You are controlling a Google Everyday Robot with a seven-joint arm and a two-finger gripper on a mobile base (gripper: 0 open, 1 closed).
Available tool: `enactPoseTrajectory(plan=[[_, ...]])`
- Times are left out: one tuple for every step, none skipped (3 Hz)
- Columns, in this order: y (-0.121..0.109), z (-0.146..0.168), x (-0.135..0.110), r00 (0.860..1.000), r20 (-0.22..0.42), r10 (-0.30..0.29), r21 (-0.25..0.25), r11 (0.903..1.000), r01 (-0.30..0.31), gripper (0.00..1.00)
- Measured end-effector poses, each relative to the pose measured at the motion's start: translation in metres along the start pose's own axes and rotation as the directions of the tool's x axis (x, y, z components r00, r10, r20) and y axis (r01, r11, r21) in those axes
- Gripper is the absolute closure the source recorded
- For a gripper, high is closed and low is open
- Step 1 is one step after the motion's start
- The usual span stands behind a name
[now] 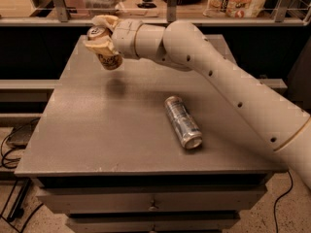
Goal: Place orange can upright
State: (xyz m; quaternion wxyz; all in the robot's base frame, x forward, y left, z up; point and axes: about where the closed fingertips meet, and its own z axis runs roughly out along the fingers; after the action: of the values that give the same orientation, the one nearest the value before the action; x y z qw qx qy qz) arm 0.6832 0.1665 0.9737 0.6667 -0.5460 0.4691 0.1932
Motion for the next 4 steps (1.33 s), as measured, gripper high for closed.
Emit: enactPoseTrajectory(plan=[[0.0, -0.003, 0.011, 0.999, 0.005, 0.046, 0.027, 0.9986, -0.046, 1.0], [0.002, -0.006, 0.022, 0.996, 0.009, 0.094, 0.049, 0.9943, -0.095, 0.82], [0.005, -0.008, 0.032, 0.99, 0.003, 0.143, 0.058, 0.9879, -0.143, 0.59], [0.012, -0.007, 0.041, 0.983, -0.027, 0.18, 0.051, 0.9826, -0.179, 0.28]])
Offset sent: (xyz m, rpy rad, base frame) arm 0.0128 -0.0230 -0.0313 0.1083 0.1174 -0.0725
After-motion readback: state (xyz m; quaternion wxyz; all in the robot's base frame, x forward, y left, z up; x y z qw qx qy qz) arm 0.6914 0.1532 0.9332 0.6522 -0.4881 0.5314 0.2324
